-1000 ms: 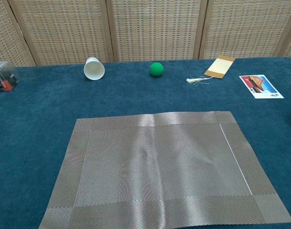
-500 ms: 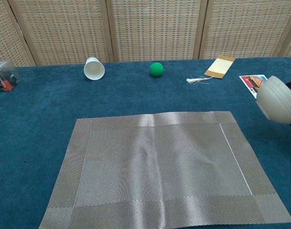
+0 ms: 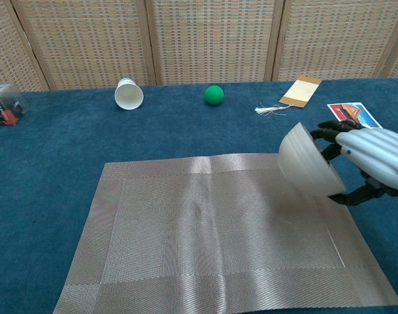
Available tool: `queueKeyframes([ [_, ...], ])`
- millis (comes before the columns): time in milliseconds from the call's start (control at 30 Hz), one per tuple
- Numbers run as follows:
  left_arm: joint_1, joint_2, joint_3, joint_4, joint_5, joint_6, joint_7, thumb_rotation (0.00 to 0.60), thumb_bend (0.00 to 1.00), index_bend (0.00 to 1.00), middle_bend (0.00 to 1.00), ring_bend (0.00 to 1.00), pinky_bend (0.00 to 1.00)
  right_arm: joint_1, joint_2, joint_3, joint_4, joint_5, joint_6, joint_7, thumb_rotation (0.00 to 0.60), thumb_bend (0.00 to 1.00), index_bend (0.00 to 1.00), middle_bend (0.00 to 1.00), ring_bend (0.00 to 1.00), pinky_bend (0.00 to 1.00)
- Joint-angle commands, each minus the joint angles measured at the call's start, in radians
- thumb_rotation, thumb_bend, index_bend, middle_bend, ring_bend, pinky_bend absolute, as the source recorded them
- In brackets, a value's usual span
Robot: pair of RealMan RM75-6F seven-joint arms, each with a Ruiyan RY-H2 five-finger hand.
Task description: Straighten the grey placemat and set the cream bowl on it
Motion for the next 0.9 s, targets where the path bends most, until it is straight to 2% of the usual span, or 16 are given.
queueKeyframes([
  [33,0.0,0.0,-0.001,0.002,-0.003,-0.003,0.0,0.6,0.11,0.18,0.0,0.0,0.0,0.015,-0.028,0.007,-0.018,0.012,-0.016,-0.027,0.6,0.51,0.74,0.24,0.0,0.11],
  [300,-0.001,-0.002,-0.005,0.002,-0.015,-0.015,0.008,0.6,0.11,0.18,0.0,0.0,0.0,0.035,-0.065,0.021,-0.051,0.032,-0.027,-0.061,0.6,0.51,0.74,0.24,0.0,0.11],
  [600,0.001,-0.002,-0.014,0.004,-0.032,-0.021,0.009,0.6,0.11,0.19,0.0,0.0,0.0,0.032,-0.093,0.009,-0.046,0.059,-0.04,-0.074,0.6,0.5,0.74,0.23,0.0,0.11],
  [900,0.003,0.002,-0.03,0.001,-0.071,-0.032,0.019,0.6,0.11,0.19,0.0,0.0,0.0,0.015,-0.072,-0.004,-0.053,0.076,-0.038,-0.047,0.6,0.38,0.64,0.17,0.0,0.1],
])
